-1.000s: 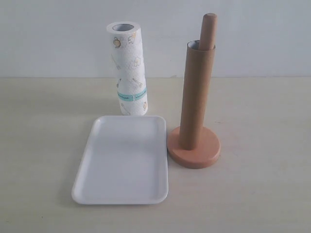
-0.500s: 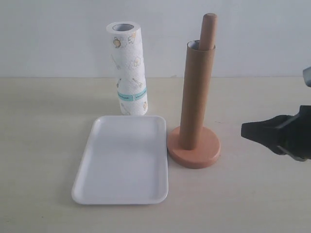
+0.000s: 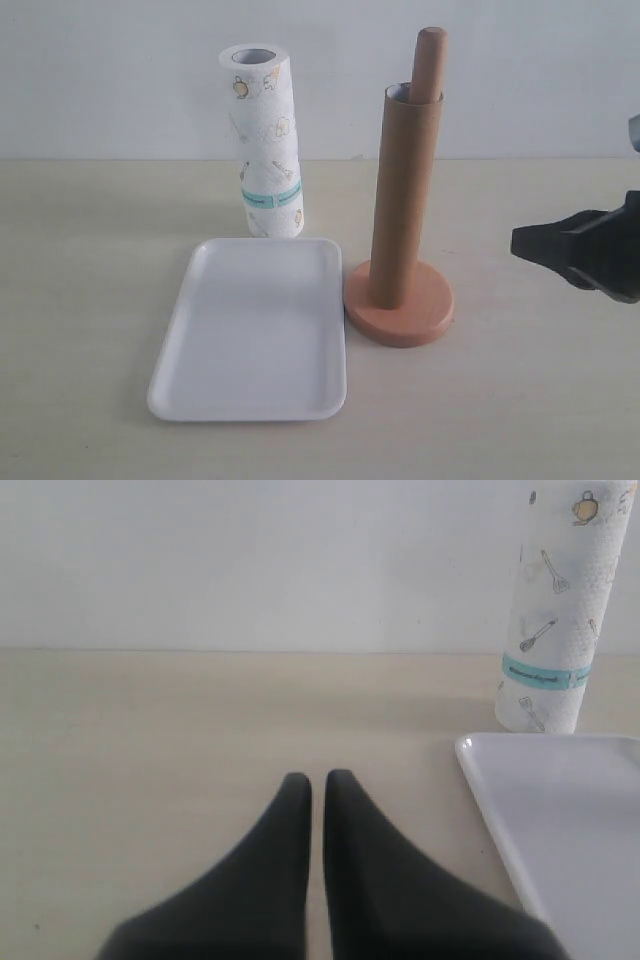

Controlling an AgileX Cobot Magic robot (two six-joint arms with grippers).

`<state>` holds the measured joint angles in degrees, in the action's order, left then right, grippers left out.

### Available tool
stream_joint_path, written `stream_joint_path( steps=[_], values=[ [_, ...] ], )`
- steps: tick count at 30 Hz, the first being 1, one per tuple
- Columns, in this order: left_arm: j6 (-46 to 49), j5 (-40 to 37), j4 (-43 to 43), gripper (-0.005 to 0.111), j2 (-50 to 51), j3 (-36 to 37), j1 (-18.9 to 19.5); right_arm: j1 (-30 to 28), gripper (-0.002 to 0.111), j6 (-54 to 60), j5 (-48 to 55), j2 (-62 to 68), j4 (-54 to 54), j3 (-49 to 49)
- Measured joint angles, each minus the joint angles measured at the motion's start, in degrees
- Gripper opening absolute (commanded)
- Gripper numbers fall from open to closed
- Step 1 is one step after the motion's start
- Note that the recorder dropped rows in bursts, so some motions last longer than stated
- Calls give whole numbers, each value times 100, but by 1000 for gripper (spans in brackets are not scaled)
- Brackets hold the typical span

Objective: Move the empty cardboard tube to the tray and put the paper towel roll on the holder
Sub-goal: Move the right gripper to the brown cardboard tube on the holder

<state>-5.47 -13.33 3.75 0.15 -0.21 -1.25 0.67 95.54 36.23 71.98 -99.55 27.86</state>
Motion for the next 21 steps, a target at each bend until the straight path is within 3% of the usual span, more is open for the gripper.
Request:
stream_joint_path(
  steps=[12, 18, 21],
  values=[
    [0, 0, 0, 4, 0, 0, 0, 0, 0, -907, -24, 0, 0, -10],
    [0, 0, 0, 4, 0, 0, 0, 0, 0, -852, 249, 0, -10, -22],
    [0, 0, 0, 4, 0, 0, 0, 41, 0, -486, -84, -24, -10, -22]
  ],
)
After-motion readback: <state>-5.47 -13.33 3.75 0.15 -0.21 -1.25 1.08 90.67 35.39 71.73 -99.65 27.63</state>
